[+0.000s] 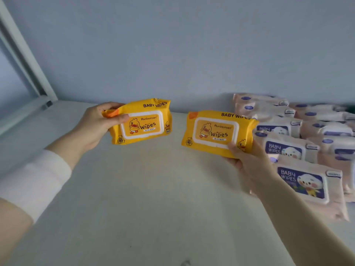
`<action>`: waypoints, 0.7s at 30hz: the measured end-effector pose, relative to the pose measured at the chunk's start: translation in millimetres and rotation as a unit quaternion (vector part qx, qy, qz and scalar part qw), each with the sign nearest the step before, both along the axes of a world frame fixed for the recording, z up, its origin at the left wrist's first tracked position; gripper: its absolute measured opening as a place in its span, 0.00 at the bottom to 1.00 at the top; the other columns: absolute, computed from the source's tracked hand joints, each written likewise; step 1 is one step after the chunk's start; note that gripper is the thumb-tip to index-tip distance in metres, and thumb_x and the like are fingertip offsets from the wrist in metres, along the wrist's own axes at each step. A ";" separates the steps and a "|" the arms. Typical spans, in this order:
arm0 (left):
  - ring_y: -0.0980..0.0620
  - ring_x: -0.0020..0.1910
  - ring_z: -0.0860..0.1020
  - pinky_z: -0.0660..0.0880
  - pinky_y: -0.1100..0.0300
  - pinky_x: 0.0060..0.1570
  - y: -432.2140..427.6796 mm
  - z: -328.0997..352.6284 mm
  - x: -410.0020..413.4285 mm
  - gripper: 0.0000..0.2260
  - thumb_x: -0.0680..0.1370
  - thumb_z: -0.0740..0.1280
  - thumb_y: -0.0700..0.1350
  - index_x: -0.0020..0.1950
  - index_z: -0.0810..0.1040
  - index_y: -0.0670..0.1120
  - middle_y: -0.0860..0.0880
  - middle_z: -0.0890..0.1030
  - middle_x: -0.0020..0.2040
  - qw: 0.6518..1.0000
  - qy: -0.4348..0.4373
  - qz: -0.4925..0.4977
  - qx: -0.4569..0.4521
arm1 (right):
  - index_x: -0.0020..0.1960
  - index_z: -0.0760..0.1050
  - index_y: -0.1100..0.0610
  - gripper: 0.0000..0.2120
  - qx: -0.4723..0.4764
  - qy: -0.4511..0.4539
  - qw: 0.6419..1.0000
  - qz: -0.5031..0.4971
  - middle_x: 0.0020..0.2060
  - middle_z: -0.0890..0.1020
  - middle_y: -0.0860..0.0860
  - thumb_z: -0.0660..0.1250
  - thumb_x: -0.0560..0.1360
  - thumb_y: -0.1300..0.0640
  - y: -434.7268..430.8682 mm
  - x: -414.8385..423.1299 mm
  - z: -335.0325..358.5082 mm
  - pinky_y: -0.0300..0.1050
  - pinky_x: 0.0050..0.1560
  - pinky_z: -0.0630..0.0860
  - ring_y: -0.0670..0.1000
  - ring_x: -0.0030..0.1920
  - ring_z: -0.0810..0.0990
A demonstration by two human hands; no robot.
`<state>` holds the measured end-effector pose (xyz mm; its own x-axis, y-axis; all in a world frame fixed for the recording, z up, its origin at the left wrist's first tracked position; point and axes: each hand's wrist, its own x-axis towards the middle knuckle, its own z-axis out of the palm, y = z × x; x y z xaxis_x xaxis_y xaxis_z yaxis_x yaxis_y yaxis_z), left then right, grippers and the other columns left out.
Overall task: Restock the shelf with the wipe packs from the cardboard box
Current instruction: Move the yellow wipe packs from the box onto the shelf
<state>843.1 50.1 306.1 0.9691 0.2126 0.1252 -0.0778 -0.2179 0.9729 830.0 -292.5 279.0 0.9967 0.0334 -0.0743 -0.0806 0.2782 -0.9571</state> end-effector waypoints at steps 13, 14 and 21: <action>0.69 0.32 0.76 0.72 0.76 0.34 23.8 -27.6 128.8 0.13 0.70 0.72 0.40 0.53 0.78 0.51 0.60 0.80 0.34 0.992 -0.004 -0.065 0.109 | 0.58 0.75 0.58 0.19 -0.485 -0.073 0.862 -0.128 0.51 0.82 0.54 0.74 0.69 0.57 34.2 122.6 -22.0 0.40 0.46 0.67 0.52 0.47 0.78; 0.71 0.31 0.75 0.71 0.78 0.34 23.5 -27.1 135.9 0.13 0.70 0.72 0.39 0.53 0.78 0.50 0.60 0.80 0.34 0.991 -0.016 -0.064 0.119 | 0.59 0.75 0.58 0.20 -0.500 -0.070 0.852 -0.138 0.52 0.82 0.55 0.74 0.69 0.56 35.8 129.6 -21.3 0.40 0.46 0.67 0.54 0.49 0.79; 0.69 0.36 0.74 0.66 0.81 0.38 19.0 -29.4 165.0 0.13 0.70 0.73 0.41 0.53 0.78 0.50 0.59 0.75 0.41 0.974 -0.084 -0.050 0.202 | 0.63 0.66 0.61 0.26 -0.530 -0.028 0.829 -0.177 0.56 0.78 0.60 0.73 0.69 0.59 39.4 159.8 -13.3 0.41 0.47 0.64 0.59 0.57 0.75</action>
